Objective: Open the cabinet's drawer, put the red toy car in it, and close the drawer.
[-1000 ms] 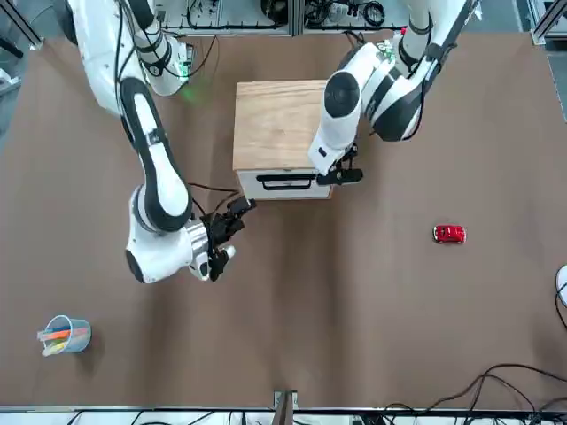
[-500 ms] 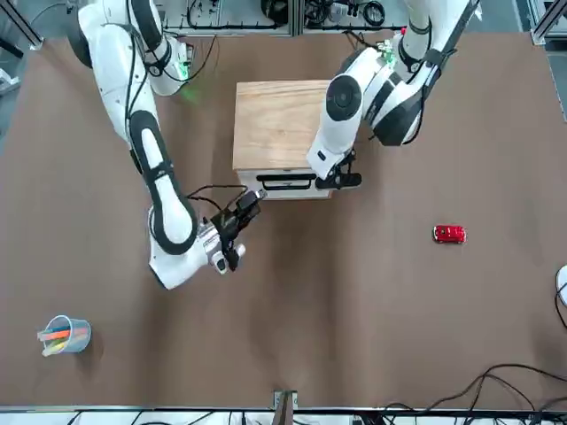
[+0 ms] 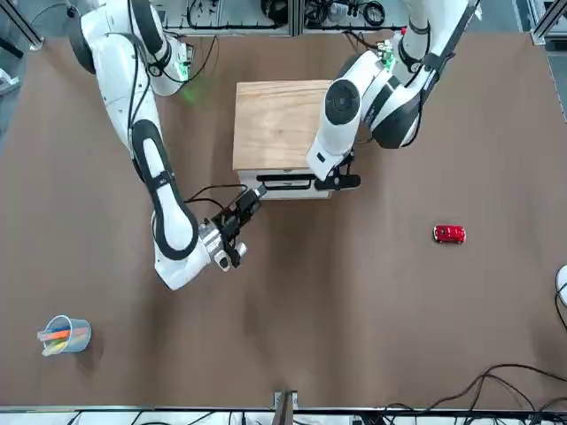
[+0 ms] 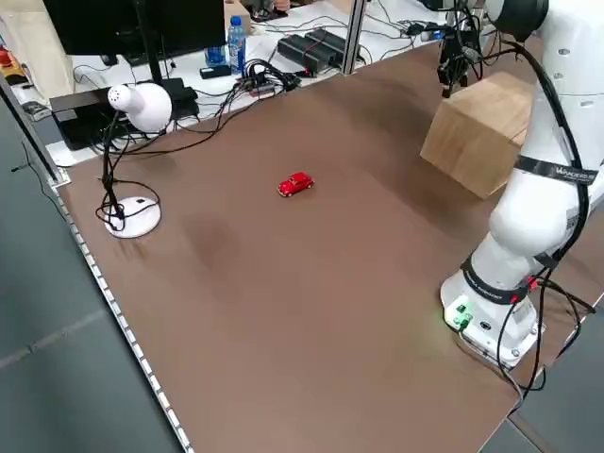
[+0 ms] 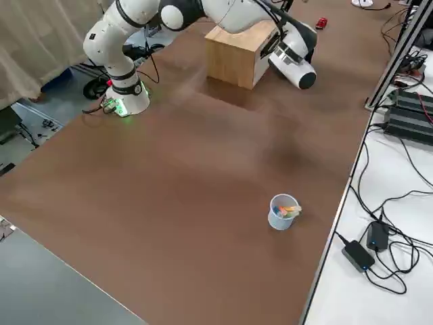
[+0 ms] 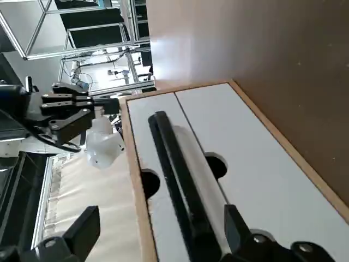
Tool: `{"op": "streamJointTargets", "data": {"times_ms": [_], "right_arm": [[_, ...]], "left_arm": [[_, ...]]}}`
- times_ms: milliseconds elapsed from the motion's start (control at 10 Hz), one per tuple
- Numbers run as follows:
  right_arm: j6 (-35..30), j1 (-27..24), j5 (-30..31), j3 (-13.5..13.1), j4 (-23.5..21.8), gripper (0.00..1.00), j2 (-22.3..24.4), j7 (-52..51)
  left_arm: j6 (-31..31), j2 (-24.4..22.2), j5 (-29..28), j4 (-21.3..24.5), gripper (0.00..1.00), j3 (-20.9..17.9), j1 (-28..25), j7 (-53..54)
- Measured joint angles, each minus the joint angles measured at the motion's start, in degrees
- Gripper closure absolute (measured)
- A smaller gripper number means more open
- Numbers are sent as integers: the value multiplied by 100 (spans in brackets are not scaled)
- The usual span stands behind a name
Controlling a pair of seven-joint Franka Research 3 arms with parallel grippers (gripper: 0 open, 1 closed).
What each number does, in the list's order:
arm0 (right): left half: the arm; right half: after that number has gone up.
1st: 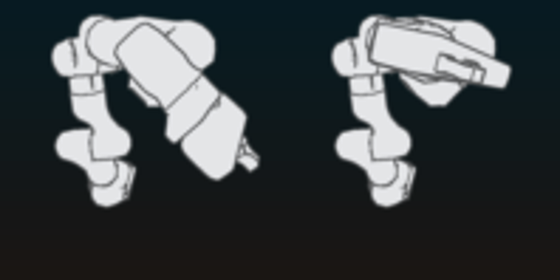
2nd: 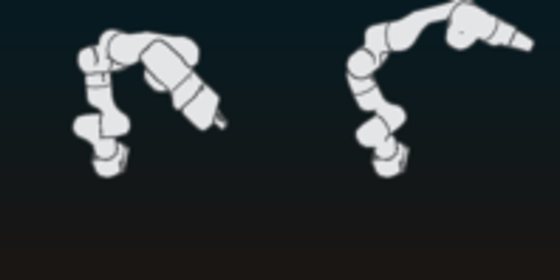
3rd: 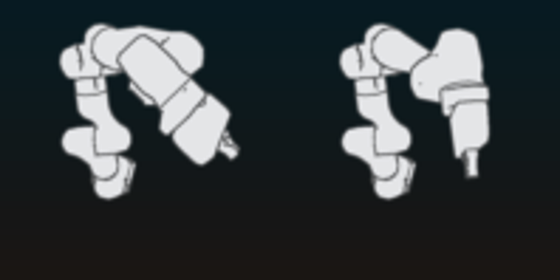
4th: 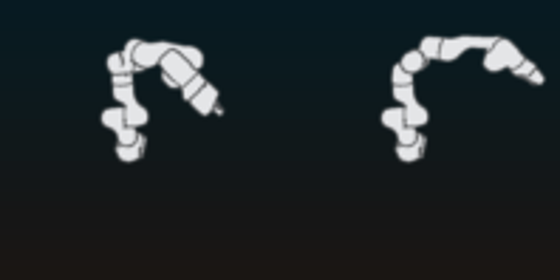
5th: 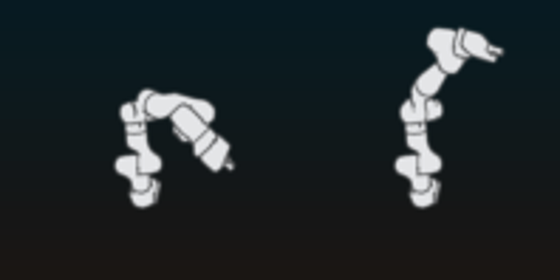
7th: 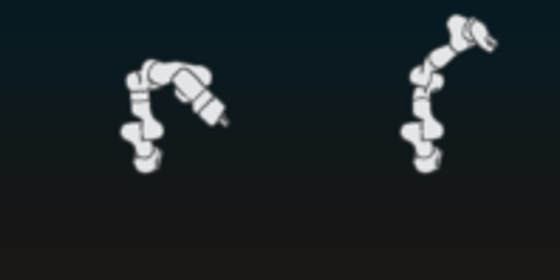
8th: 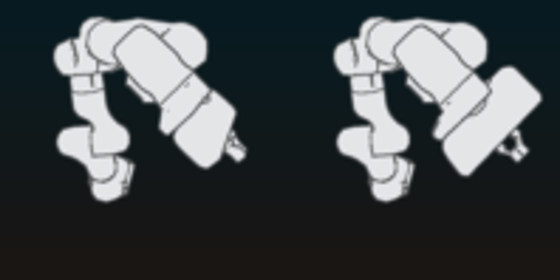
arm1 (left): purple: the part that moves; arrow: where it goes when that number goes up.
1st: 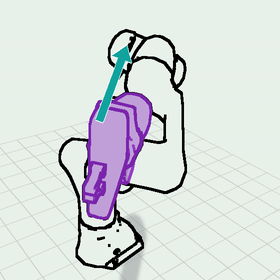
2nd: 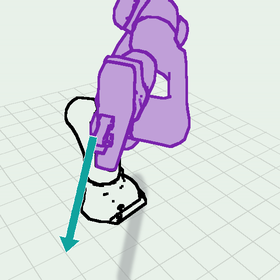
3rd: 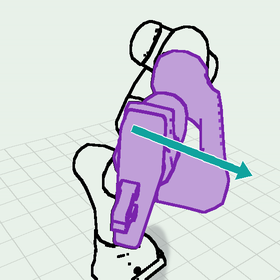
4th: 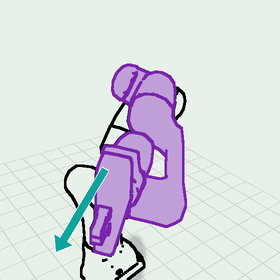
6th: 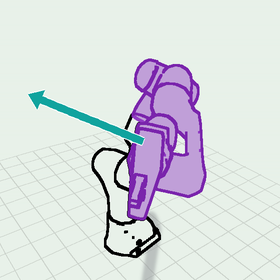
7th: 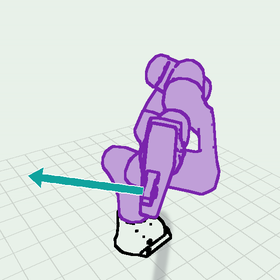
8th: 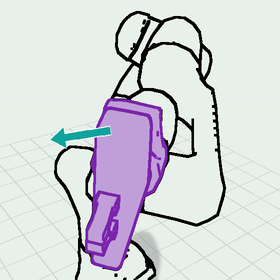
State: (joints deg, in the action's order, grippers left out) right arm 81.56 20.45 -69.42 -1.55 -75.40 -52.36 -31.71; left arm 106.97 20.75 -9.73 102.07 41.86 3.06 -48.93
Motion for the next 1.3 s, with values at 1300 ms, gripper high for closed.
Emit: {"op": "streamJointTargets", "data": {"times_ms": [1300], "right_arm": [[163, 414, -66, 70, 54, 0, -182, -3]], "left_arm": [[-9, 6, 0, -5, 99, 9, -8, 4]]}}
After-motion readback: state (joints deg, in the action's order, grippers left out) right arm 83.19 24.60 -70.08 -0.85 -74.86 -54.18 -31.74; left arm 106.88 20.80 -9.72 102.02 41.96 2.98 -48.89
